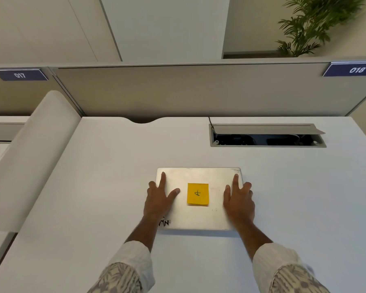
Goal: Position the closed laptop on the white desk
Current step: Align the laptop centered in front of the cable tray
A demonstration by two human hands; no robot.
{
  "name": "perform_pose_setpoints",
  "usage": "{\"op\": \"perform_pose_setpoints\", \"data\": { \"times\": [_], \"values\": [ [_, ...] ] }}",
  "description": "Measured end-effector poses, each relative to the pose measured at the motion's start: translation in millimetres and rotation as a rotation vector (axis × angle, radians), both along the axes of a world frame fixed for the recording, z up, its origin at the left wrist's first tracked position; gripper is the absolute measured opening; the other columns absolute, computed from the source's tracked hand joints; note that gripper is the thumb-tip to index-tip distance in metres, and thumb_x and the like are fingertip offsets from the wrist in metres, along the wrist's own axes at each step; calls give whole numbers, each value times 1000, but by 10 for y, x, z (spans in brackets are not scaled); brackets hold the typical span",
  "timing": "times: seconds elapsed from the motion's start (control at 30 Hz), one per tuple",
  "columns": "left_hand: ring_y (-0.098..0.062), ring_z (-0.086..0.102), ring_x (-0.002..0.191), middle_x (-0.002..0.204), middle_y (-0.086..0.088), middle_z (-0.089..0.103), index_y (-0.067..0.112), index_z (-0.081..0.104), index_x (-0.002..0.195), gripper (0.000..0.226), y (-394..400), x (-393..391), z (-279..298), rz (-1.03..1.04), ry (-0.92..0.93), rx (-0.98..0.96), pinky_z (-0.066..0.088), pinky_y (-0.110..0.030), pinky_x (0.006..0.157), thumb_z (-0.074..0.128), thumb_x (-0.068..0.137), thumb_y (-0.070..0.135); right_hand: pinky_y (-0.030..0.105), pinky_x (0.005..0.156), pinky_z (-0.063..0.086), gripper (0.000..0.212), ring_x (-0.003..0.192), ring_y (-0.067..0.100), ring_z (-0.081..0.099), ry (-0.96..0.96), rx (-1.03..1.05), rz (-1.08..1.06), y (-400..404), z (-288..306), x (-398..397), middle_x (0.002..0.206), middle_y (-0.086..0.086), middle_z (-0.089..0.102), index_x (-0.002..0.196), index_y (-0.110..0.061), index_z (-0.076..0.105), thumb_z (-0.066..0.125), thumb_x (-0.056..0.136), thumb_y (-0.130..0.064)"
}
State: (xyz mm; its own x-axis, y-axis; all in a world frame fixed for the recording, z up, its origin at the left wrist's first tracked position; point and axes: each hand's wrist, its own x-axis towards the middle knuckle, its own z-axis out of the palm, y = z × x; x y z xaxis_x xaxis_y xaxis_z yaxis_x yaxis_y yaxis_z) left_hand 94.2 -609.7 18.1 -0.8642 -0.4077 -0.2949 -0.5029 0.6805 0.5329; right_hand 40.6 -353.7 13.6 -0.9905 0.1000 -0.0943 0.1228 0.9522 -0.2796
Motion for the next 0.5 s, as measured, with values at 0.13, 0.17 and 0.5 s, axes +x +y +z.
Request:
{"op": "perform_pose_setpoints", "data": {
  "times": [0.13,0.17,0.5],
  "values": [
    [-29,40,127,134,-8,33,35,2,159,89,-7,3,-6,-45,-32,-91,47,-45,95,41,90,74,40,69,54,57,104,30,54,-13,1,-1,-24,-26,12,127,16,38,152,-22,21,28,102,-47],
    [-29,41,126,134,-8,33,34,2,159,89,-7,2,-10,-56,-36,-110,48,-45,94,40,90,75,40,69,54,57,104,30,55,-17,4,-5,-30,-32,15,127,16,39,152,-21,21,28,102,-47],
    [-26,45,121,134,-8,34,30,1,159,85,0,14,-91,-151,-27,-283,52,-41,85,28,92,75,41,64,55,57,99,30,56,-36,62,-11,-21,-88,25,124,16,42,152,-19,25,30,102,-46]
  ]
}}
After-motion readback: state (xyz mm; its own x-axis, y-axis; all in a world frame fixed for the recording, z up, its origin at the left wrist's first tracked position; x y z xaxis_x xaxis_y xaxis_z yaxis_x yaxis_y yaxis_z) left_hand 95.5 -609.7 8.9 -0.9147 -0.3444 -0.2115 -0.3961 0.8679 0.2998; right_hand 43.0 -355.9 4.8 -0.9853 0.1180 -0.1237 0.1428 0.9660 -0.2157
